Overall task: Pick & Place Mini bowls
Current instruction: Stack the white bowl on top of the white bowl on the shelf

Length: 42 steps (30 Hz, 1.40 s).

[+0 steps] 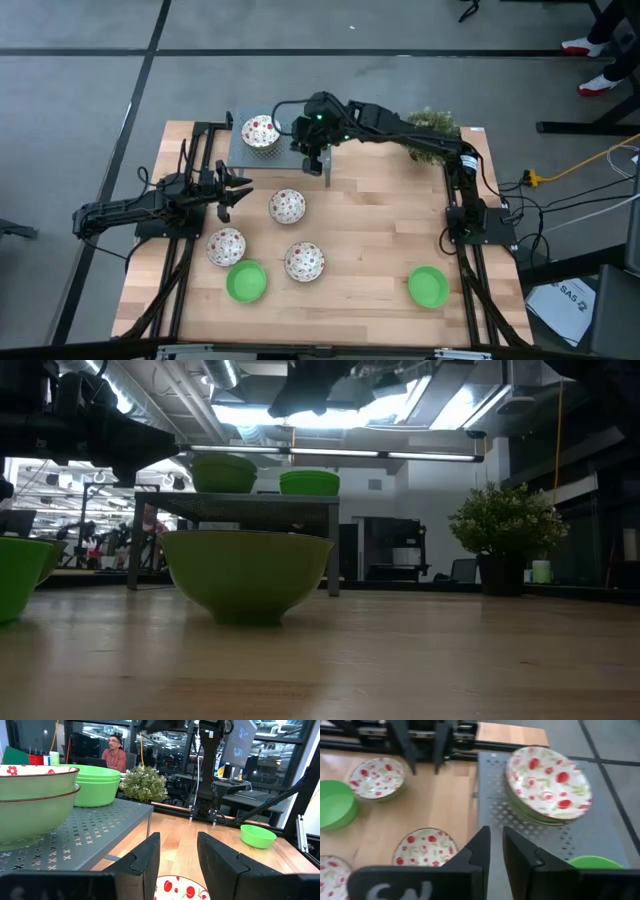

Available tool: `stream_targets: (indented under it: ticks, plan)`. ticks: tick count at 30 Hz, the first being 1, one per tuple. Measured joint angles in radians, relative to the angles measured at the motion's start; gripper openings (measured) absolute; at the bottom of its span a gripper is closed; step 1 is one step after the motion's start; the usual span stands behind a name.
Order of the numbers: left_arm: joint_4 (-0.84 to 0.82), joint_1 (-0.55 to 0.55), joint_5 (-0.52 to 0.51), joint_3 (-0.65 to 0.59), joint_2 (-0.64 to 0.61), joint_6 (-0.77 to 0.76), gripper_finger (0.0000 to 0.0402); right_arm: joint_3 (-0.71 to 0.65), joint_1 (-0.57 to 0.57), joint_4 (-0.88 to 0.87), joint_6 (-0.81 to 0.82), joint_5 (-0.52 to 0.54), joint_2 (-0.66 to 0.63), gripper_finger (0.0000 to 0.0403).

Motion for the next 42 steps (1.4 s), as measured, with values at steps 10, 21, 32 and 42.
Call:
stream_targets:
  ticks: [10, 21, 32, 42]
  plan:
    - [0.000, 0.000, 0.000, 0.000, 0.000, 0.000, 0.0125, 0.000, 0.027, -0.092, 0.155, -0.001, 0.000, 0.0052]
    - [0.000, 0.000, 0.000, 0.000, 0.000, 0.000, 0.0125, 0.000, 0.090, -0.095, 0.185, 0.000, -0.001, 0.0052]
    - [0.000, 0.000, 0.000, 0.000, 0.000, 0.000, 0.0125, -0.003, 0.206, -0.102, 0.188, 0.013, 0.013, 0.0051]
    - [0.000, 0.000, 0.000, 0.000, 0.000, 0.000, 0.0125, -0.132, 0.406, -0.049, 0.301, 0.060, 0.034, 0.0052]
